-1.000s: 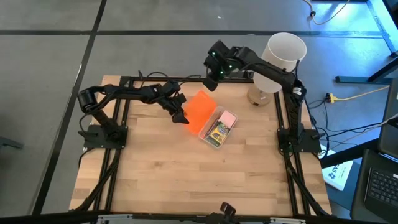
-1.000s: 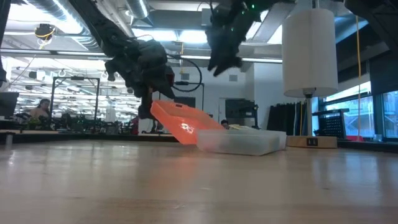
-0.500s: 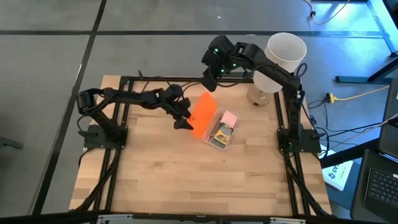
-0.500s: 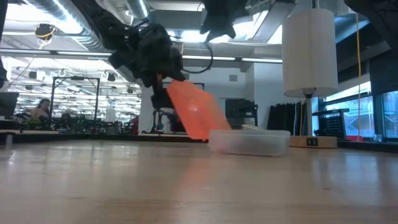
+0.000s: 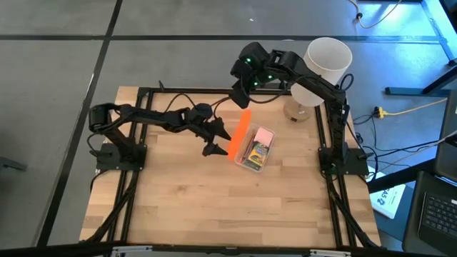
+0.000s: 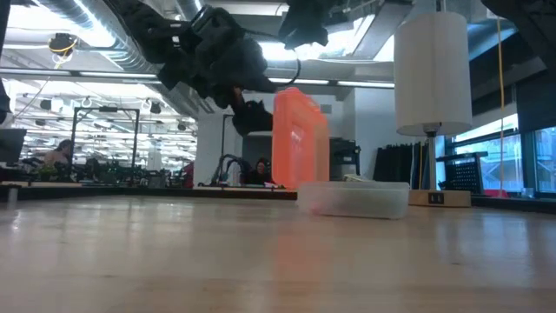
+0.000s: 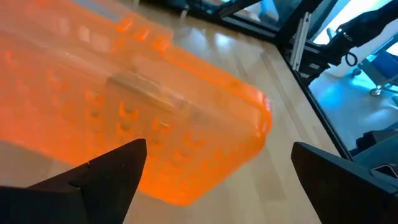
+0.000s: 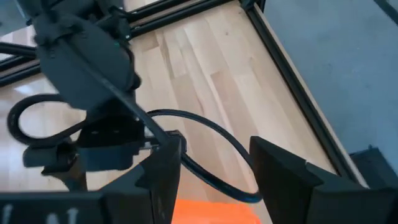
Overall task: Pack school essentials
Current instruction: Close the orange supply box, then return to Home Position
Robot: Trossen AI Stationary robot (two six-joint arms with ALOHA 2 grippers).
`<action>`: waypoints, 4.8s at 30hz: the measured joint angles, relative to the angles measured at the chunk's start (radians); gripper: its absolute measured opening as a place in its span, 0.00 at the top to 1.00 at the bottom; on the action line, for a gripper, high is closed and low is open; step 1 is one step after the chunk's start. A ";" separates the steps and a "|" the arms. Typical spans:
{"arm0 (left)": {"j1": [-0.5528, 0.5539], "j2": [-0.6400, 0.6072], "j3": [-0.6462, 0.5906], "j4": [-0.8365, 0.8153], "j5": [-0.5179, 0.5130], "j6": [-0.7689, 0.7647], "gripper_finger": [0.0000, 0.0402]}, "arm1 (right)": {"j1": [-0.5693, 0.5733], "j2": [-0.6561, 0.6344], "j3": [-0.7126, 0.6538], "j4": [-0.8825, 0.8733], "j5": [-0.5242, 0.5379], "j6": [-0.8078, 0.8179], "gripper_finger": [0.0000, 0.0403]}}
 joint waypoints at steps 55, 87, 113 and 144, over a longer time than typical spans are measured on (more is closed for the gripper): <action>0.045 -0.447 -0.001 -0.494 -0.267 0.106 0.02 | 0.127 -0.050 -0.699 -0.120 0.064 -0.036 0.52; 0.045 -0.446 -0.002 -0.533 -0.286 0.073 0.02 | 0.180 -0.048 -0.937 0.508 0.072 -0.196 0.52; 0.111 -0.705 0.000 -0.758 -0.226 0.060 0.02 | 0.149 -0.190 -0.485 0.059 0.157 -0.197 0.99; 0.113 -1.522 -0.130 -0.921 -0.632 -0.097 0.02 | 0.062 -1.331 -1.588 0.767 0.124 0.151 0.99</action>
